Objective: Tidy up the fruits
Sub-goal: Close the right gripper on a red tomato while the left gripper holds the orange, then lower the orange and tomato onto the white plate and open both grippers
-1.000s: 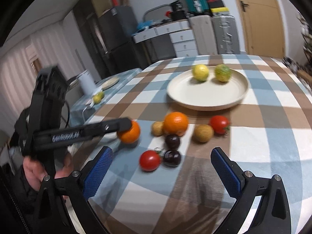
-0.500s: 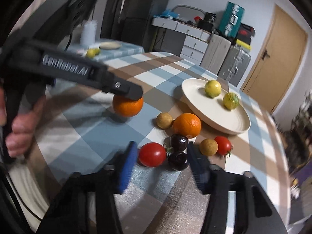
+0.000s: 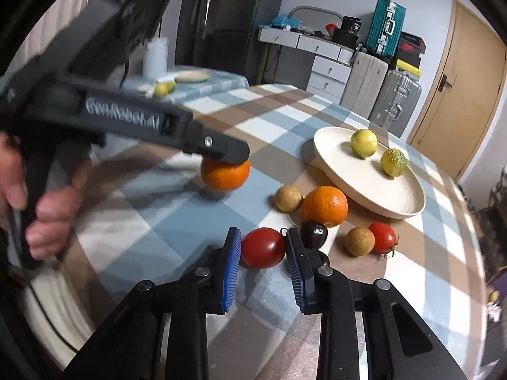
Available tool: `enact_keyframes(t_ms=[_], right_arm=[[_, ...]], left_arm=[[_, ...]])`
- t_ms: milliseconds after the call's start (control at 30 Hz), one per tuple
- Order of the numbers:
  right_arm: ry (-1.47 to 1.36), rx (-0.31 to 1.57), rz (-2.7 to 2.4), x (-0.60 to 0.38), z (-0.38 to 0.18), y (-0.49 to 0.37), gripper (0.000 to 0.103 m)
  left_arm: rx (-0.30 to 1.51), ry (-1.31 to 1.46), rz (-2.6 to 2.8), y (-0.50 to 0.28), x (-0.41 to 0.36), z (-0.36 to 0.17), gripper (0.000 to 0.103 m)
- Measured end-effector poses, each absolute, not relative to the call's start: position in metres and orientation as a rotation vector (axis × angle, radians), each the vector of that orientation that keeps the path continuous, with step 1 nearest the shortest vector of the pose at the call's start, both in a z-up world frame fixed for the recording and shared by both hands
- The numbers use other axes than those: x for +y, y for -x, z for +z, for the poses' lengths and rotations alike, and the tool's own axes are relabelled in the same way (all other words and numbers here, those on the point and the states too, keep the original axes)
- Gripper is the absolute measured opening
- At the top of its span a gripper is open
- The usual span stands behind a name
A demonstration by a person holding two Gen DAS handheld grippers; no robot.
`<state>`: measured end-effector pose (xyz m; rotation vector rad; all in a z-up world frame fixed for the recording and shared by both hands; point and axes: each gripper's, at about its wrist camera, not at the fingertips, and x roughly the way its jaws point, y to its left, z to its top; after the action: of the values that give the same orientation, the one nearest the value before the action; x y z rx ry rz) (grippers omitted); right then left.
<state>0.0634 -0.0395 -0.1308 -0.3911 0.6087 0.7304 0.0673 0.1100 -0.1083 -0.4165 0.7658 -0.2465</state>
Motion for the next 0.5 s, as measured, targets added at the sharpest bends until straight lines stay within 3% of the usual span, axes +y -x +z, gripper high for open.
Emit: enact_keyframes(t_ms=[500], right_arm=[[0.017,0.598,0.775,-0.089,-0.088,-0.114,0.029]], left_arm=[[0.744,0.393,-0.243,-0.12,0.113,-0.079,0.035]])
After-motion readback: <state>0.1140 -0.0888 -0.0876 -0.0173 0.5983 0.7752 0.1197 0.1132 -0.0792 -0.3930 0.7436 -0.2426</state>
